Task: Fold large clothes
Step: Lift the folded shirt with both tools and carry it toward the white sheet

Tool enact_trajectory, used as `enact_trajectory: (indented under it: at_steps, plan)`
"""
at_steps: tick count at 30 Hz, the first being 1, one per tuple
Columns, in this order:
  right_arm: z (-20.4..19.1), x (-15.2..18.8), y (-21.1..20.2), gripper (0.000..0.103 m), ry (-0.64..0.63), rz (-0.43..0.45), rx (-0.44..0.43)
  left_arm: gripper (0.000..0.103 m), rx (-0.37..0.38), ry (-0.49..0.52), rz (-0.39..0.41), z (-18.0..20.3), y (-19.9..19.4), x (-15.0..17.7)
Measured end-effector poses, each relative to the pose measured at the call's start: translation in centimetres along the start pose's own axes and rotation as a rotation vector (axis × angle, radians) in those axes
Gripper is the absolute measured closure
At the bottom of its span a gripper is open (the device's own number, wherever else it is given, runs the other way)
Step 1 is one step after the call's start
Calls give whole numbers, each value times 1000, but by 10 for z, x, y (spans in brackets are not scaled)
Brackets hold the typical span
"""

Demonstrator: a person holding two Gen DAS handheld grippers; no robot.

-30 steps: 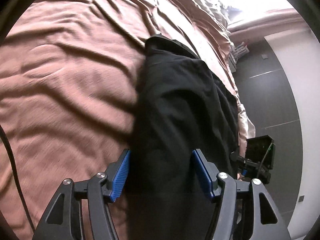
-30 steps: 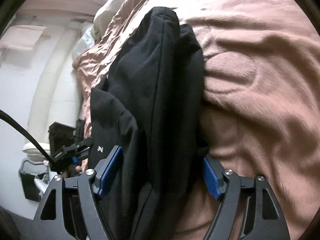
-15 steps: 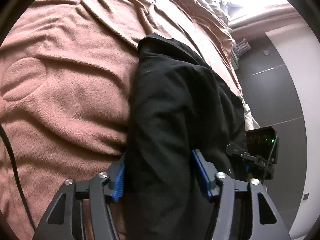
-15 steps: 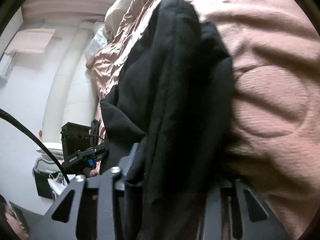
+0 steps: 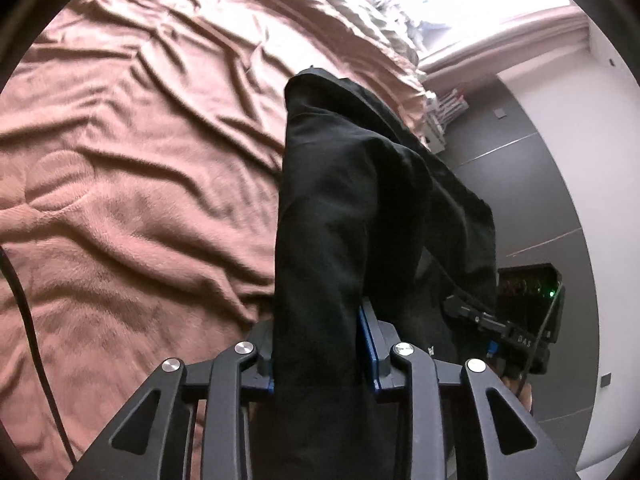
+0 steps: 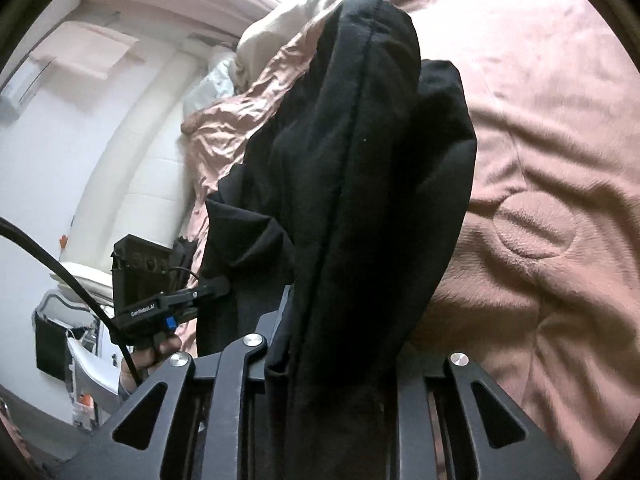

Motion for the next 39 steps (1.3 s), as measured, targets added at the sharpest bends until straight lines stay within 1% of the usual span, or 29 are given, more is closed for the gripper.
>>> enact_trajectory:
  at_steps: [7, 14, 20, 24, 29, 33, 36, 39]
  plan:
    - [-45, 23, -23, 85, -64, 65, 26, 73, 60, 31, 75, 34, -38, 15]
    - [-90, 54, -59, 85, -132, 142, 41, 73, 128, 77, 140, 74, -79, 35]
    - [-128, 78, -90, 85, -172, 195, 77, 73, 176, 109, 166, 109, -100, 45]
    - [-133, 95, -134, 85, -191, 236, 102, 73, 207, 151, 176, 137, -110, 53]
    - [-148, 117, -171, 85, -204, 289, 145, 73, 267, 205, 171, 174, -115, 65]
    - [-152, 130, -205, 85, -223, 318, 163, 73, 306, 211, 156, 203, -113, 71]
    - [-147, 139, -228, 85, -227, 347, 173, 73, 330, 244, 150, 227, -109, 77]
    - [-135, 145, -247, 85, -229, 377, 178, 73, 337, 291, 124, 253, -95, 82]
Point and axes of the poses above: each gripper's, at about its wrist camera, not at the fingertips, and y roughly the way its jaws point, z to its right, x to its underside, the point moved 1 cm from there along y, roughly the way its jaws point, and after that the axes turned 3 degrees about -x, right-handed, at the moved point
